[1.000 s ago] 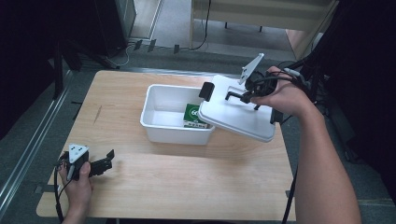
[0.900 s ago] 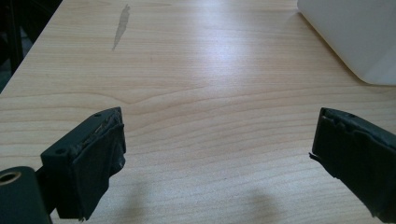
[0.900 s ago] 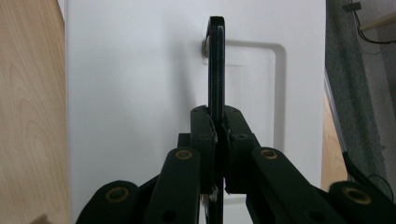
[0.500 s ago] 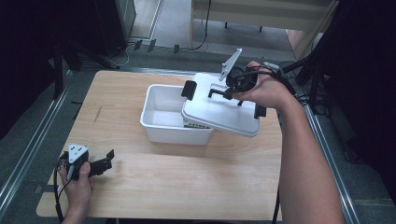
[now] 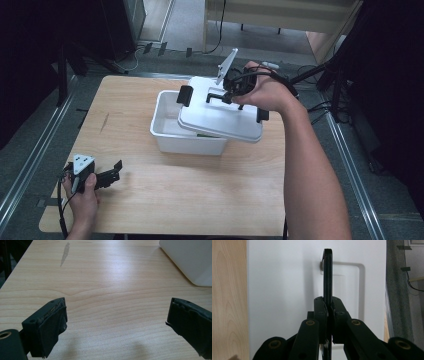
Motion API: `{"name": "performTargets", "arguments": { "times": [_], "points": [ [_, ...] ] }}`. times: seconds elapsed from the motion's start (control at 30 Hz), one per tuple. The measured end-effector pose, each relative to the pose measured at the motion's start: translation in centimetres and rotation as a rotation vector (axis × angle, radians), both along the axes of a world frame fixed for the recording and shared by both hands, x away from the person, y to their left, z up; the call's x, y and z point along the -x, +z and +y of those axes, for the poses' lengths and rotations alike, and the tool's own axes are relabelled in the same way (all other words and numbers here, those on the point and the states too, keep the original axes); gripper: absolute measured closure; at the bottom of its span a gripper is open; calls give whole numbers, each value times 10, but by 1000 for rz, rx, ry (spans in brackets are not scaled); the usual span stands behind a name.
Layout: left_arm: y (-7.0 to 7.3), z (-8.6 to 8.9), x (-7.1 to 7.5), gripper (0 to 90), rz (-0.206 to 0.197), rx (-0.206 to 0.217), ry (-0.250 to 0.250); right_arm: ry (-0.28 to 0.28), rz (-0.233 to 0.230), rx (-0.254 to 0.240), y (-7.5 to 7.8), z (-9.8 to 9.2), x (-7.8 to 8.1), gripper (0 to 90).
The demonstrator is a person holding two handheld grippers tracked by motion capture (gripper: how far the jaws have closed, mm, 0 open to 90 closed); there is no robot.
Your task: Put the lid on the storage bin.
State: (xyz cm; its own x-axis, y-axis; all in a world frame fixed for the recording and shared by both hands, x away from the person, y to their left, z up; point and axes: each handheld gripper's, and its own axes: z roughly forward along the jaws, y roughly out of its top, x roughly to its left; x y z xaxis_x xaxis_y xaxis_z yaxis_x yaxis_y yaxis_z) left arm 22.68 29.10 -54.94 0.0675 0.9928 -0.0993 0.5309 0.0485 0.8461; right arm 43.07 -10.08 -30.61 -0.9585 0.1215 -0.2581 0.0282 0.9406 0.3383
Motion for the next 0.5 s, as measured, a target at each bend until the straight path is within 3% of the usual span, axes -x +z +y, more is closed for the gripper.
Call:
{"name": "performTargets", "arguments": {
  "times": [0.5],
  "points": [
    [0, 0, 0, 31, 1, 6, 0, 58, 3, 14, -3, 40, -3, 851]
  ]
}}
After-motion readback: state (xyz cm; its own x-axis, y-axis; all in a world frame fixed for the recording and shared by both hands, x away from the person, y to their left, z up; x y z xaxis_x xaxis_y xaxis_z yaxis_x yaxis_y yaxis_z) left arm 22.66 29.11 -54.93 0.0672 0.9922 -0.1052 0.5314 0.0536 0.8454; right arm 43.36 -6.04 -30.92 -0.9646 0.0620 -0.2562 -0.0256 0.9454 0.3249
